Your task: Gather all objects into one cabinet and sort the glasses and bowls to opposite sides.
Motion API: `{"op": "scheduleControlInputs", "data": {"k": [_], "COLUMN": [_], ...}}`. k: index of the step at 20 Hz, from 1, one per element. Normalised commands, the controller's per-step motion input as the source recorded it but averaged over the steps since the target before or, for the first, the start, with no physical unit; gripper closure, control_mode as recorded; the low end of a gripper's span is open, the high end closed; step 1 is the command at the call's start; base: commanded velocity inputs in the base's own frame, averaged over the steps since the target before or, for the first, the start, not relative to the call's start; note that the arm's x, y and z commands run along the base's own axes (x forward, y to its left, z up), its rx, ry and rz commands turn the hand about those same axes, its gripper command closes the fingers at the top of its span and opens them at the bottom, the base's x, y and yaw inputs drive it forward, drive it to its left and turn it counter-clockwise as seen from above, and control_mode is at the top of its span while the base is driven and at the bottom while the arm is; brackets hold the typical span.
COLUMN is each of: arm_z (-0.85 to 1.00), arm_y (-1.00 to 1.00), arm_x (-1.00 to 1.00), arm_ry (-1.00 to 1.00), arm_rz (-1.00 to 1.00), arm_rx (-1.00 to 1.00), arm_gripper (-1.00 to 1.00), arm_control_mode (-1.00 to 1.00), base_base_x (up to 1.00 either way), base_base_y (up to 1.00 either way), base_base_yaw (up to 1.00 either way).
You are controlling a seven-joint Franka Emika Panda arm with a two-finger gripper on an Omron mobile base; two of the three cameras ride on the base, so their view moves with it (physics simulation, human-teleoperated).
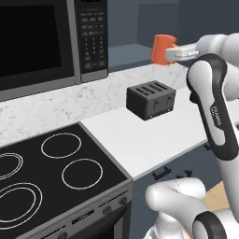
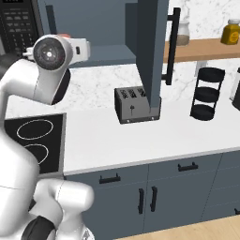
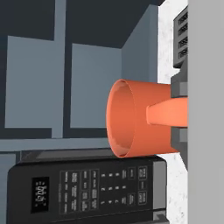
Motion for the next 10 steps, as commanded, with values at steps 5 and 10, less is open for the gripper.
{"op": "scheduleControlInputs", "data": {"k": [5, 10], "arm_z": [0.0, 0.0], "arm_y": [0.02, 0.0], "arm_x": [-0.48, -0.45], "arm_ry": [0.0, 0.0], "arm_rz": [0.0, 0.0], "arm_rx": [0.0, 0.0], "arm_gripper": [1.0, 1.0], "arm_control_mode": [-1.0, -1.0], "base_base_x": [0.0, 0.0], "base_base_y": [0.0, 0.0], "base_base_yaw": [0.0, 0.0]}}
